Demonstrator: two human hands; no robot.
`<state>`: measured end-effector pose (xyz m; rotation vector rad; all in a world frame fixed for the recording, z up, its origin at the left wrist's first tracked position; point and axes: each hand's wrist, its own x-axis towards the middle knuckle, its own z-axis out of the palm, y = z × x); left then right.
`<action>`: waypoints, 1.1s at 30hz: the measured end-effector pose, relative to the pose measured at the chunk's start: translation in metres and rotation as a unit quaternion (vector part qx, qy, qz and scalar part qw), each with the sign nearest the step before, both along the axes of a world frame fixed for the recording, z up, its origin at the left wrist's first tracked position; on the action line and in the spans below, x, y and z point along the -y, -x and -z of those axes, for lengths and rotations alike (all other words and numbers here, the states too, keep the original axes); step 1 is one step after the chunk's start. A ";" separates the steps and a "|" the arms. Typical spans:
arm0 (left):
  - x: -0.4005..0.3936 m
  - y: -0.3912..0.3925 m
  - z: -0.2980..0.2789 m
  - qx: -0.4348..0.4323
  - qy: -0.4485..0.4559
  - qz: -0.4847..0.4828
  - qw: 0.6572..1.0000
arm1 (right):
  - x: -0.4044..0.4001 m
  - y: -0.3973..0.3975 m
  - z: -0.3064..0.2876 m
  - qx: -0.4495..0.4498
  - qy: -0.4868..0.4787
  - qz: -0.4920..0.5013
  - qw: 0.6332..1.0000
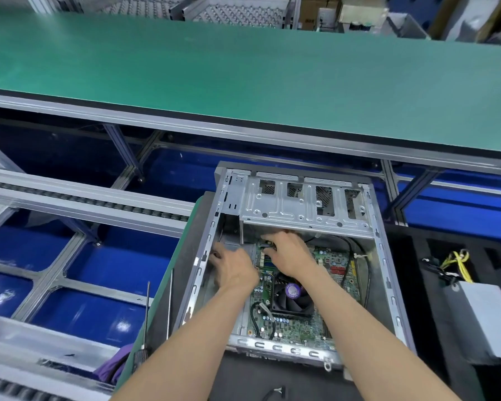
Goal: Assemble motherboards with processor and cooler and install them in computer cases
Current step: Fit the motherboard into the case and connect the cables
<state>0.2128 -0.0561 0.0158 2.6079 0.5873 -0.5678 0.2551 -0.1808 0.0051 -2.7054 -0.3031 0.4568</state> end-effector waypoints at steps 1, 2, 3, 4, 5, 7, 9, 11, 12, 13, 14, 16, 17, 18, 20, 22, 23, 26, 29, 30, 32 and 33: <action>-0.001 0.000 -0.001 -0.019 0.013 -0.008 1.000 | 0.002 0.005 -0.002 0.017 -0.007 0.001 1.000; -0.002 0.001 -0.004 -0.020 0.028 -0.021 0.999 | 0.003 0.010 -0.005 0.034 -0.016 0.001 0.999; -0.004 0.000 -0.005 0.000 0.044 -0.035 0.998 | 0.003 0.015 -0.008 0.050 -0.029 0.002 0.998; -0.005 -0.001 -0.005 0.030 0.058 -0.047 0.997 | 0.002 0.020 -0.011 0.065 -0.049 0.004 0.997; -0.006 -0.001 -0.006 0.065 0.078 -0.060 0.993 | 0.001 0.025 -0.014 0.074 -0.074 0.007 0.994; -0.010 -0.003 -0.006 0.125 0.138 -0.093 0.978 | -0.003 0.031 -0.017 0.069 -0.116 0.013 0.991; -0.016 -0.004 -0.008 0.166 0.203 -0.134 0.956 | -0.008 0.036 -0.020 0.034 -0.113 0.009 0.993; -0.019 -0.005 -0.010 0.172 0.274 -0.168 0.931 | -0.012 0.037 -0.021 -0.009 -0.094 0.003 0.996; -0.020 -0.006 -0.010 0.171 0.313 -0.185 0.916 | -0.015 0.037 -0.021 -0.024 -0.091 0.002 0.996; -0.021 -0.006 -0.009 0.176 0.346 -0.198 0.900 | -0.018 0.037 -0.020 -0.034 -0.097 0.002 0.995; -0.022 -0.007 -0.008 0.184 0.371 -0.206 0.886 | -0.020 0.037 -0.020 -0.035 -0.102 0.004 0.994; -0.022 -0.007 -0.005 0.198 0.409 -0.209 0.866 | -0.023 0.035 -0.021 -0.039 -0.116 0.015 0.992; -0.022 -0.008 -0.004 0.204 0.420 -0.205 0.860 | -0.022 0.034 -0.020 -0.049 -0.139 0.029 0.989; -0.022 -0.007 -0.004 0.209 0.419 -0.198 0.861 | -0.021 0.034 -0.020 -0.062 -0.179 0.048 0.981; -0.020 -0.006 -0.007 0.232 0.363 -0.174 0.886 | -0.017 0.034 -0.021 -0.066 -0.283 0.095 0.952; -0.018 -0.003 -0.009 0.290 0.282 -0.124 0.906 | -0.013 0.036 -0.023 -0.040 -0.340 0.129 0.931; -0.017 -0.001 -0.011 0.320 0.252 -0.097 0.908 | -0.012 0.036 -0.023 -0.018 -0.344 0.138 0.929; -0.012 0.003 -0.012 0.294 0.221 0.002 0.930 | -0.009 0.032 -0.022 0.056 -0.322 0.159 0.932; -0.010 0.005 -0.012 0.176 0.240 0.081 0.951 | -0.004 0.030 -0.020 0.089 -0.315 0.180 0.927; -0.010 0.006 -0.011 0.153 0.254 0.093 0.950 | -0.003 0.030 -0.019 0.086 -0.322 0.186 0.924; -0.010 0.007 -0.012 0.122 0.288 0.121 0.942 | -0.002 0.030 -0.019 0.061 -0.363 0.204 0.907; -0.010 0.007 -0.013 0.109 0.312 0.133 0.935 | -0.002 0.030 -0.020 0.043 -0.394 0.218 0.892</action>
